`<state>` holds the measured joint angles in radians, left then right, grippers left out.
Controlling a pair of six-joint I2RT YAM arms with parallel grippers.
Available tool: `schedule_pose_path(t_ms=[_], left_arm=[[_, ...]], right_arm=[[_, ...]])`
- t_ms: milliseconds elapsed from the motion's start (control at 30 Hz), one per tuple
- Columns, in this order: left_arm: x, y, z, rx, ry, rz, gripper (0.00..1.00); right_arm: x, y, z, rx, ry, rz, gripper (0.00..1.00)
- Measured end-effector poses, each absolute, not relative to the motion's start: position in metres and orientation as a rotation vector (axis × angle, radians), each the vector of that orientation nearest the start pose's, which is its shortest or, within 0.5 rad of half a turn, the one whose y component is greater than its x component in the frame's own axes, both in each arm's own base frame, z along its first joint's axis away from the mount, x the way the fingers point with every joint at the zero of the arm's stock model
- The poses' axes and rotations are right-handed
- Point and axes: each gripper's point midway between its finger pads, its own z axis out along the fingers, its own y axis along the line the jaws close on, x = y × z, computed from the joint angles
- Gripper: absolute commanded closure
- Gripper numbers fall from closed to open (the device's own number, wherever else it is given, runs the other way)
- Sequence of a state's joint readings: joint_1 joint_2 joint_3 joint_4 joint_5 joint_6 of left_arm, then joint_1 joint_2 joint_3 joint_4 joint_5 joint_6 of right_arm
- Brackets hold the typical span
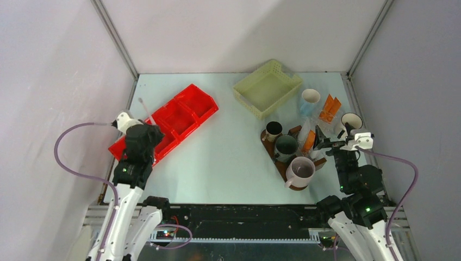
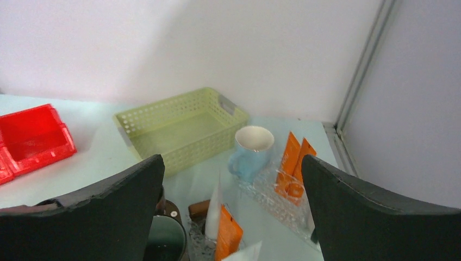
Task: Prepare toiletry sets of a toothbrush and toothpaste on the tray
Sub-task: Pick up the toothbrush from the storage box.
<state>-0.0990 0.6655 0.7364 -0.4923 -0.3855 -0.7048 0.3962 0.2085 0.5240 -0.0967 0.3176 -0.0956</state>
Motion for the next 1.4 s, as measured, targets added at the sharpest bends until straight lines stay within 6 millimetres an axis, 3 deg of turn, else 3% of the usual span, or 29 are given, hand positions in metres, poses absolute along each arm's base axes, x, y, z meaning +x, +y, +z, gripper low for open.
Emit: schedule_pose_path(t_ms=[133, 333, 533, 733, 1033, 1233, 1400], left_arm=[[0.279, -0.019, 0.259, -0.624, 1.688, -0.297, 1.00], [0.286, -0.074, 0.292, -0.352, 1.579, -0.499, 1.00], [0.279, -0.130, 0.320, -0.090, 1.466, -0.685, 1.00], [0.259, -0.184, 0.348, 0.147, 1.340, -0.850, 1.00], [0.224, -0.244, 0.361, 0.401, 1.225, -1.021, 1.00], [0.203, -0.272, 0.359, 0.521, 1.185, -1.110, 1.00], [0.187, -0.289, 0.361, 0.595, 1.156, -1.161, 1.00]], right_arm=[[0.219, 0.044, 0.337, -0.154, 1.346, 0.088, 0.01], [0.215, 0.072, 0.359, -0.288, 1.348, 0.204, 0.03], [0.215, 0.108, 0.365, -0.421, 1.374, 0.373, 0.11], [0.211, 0.146, 0.378, -0.531, 1.379, 0.581, 0.20], [0.216, 0.187, 0.410, -0.615, 1.321, 0.828, 0.28], [0.215, 0.211, 0.439, -0.678, 1.229, 0.957, 0.34], [0.216, 0.227, 0.449, -0.729, 1.188, 1.037, 0.38]])
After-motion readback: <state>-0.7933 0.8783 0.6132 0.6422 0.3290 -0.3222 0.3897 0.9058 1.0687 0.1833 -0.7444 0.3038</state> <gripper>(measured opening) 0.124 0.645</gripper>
